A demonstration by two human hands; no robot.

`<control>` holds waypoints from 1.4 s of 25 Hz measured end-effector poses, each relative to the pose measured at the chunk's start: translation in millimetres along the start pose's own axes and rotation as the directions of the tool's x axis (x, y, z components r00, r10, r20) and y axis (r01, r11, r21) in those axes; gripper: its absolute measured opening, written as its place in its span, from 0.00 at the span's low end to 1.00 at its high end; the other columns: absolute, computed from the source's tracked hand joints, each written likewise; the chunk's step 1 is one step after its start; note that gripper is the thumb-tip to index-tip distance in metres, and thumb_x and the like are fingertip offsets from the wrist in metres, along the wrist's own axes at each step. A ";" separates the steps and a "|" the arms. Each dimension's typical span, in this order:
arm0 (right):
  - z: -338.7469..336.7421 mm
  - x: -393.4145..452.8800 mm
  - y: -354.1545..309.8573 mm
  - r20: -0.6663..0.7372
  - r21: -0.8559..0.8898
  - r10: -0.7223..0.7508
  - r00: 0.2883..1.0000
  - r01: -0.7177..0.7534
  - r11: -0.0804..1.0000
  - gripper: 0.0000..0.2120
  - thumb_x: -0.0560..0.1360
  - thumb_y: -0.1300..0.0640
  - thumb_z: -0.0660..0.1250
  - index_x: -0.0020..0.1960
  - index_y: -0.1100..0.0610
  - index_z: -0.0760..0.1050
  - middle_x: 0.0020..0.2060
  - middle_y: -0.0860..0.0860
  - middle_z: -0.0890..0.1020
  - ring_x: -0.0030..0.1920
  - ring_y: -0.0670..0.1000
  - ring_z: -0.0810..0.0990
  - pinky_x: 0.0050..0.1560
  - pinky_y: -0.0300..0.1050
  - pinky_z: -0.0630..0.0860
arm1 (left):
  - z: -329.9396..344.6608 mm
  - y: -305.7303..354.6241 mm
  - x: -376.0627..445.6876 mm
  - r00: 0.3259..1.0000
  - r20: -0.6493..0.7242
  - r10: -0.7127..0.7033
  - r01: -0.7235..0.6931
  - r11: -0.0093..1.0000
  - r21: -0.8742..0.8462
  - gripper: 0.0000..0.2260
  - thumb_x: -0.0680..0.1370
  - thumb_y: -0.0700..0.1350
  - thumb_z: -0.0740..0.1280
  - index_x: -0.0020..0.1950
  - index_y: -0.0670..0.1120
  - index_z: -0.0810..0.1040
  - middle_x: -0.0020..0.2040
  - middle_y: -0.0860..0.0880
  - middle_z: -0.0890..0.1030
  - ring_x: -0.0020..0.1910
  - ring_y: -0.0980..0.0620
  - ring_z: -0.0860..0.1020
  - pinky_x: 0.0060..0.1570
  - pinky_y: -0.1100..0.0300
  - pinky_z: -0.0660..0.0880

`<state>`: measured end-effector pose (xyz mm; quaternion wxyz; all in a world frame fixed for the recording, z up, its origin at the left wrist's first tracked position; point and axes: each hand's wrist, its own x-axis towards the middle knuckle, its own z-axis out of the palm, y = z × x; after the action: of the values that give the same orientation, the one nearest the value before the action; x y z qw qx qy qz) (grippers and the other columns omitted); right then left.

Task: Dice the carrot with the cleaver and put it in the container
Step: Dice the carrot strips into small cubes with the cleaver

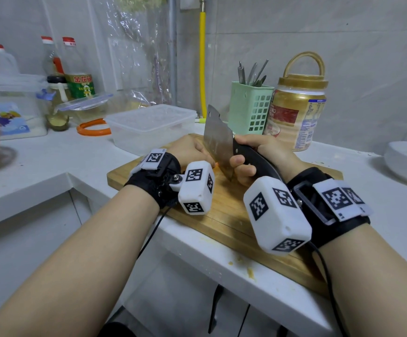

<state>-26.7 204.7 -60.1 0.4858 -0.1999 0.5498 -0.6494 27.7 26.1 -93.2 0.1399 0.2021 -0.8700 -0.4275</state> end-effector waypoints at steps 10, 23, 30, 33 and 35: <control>-2.8 -0.6 -4.5 -0.010 0.057 0.026 1.000 -0.026 0.998 0.12 0.81 0.52 0.55 0.43 0.58 0.66 0.24 0.50 0.68 0.17 0.46 0.65 0.22 0.31 0.61 | 0.8 2.3 -0.1 1.000 0.015 -0.005 0.005 1.000 0.002 0.02 0.71 0.38 0.75 0.42 0.39 0.85 0.37 0.48 0.83 0.41 0.53 0.79 0.47 0.57 0.76; 0.3 -6.0 -0.5 0.018 0.105 -0.068 0.998 0.065 0.992 0.13 0.81 0.51 0.55 0.41 0.57 0.65 0.25 0.50 0.67 0.17 0.46 0.64 0.22 0.33 0.59 | 0.1 -1.3 3.3 0.999 -0.028 -0.039 0.040 0.999 0.022 0.05 0.69 0.43 0.77 0.37 0.43 0.84 0.34 0.50 0.82 0.40 0.52 0.78 0.53 0.51 0.77; 2.4 -3.3 1.8 0.019 0.087 -0.022 1.000 0.020 0.996 0.12 0.81 0.52 0.55 0.43 0.58 0.66 0.25 0.51 0.67 0.17 0.47 0.65 0.22 0.31 0.60 | -0.8 1.1 1.8 0.999 -0.018 -0.043 0.044 0.998 0.046 0.05 0.69 0.42 0.77 0.34 0.46 0.83 0.37 0.47 0.82 0.41 0.50 0.78 0.53 0.49 0.78; 2.6 -2.8 2.4 0.010 0.054 -0.017 1.000 0.017 0.998 0.11 0.81 0.52 0.56 0.44 0.58 0.67 0.25 0.51 0.68 0.17 0.47 0.65 0.22 0.31 0.61 | -0.9 1.4 -0.1 0.999 -0.008 -0.036 0.036 0.999 0.031 0.04 0.69 0.41 0.76 0.39 0.41 0.84 0.41 0.42 0.84 0.45 0.46 0.80 0.56 0.47 0.77; 2.8 -1.0 1.9 0.004 0.009 -0.008 1.000 0.008 1.000 0.09 0.80 0.52 0.57 0.47 0.58 0.67 0.25 0.51 0.68 0.17 0.47 0.65 0.21 0.32 0.62 | -1.8 -0.4 -0.5 0.999 0.002 -0.034 0.034 0.999 0.018 0.06 0.66 0.43 0.77 0.39 0.41 0.85 0.44 0.40 0.85 0.50 0.41 0.82 0.58 0.43 0.77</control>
<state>-23.2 204.2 -60.7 0.4852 -0.2013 0.5452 -0.6534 29.0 24.9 -92.4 0.1298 0.2176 -0.8703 -0.4224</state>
